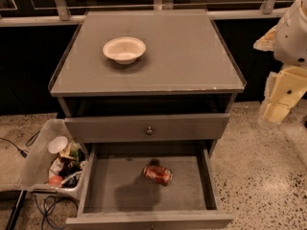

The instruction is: Pick coke can from middle drawer and place on counter

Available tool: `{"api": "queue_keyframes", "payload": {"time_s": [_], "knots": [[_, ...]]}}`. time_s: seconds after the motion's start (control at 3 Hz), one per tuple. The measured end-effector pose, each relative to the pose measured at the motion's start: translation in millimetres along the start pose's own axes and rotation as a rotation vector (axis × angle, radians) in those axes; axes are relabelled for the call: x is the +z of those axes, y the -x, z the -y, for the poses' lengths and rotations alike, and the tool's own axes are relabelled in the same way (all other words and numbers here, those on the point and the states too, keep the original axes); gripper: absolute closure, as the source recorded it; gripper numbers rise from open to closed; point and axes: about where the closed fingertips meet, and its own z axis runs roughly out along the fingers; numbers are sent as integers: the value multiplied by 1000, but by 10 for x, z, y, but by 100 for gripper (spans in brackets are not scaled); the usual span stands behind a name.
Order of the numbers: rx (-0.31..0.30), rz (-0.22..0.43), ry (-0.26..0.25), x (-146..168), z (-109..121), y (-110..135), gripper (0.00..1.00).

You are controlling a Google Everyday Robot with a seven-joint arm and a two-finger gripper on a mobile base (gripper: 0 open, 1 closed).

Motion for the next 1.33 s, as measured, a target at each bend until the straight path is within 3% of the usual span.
{"api": "queue_keyframes", "payload": {"time_s": [0.67,1.33], "knots": [[16,35,3,171,12,-36,0],[10,191,26,1075,-74,-143,0]]}}
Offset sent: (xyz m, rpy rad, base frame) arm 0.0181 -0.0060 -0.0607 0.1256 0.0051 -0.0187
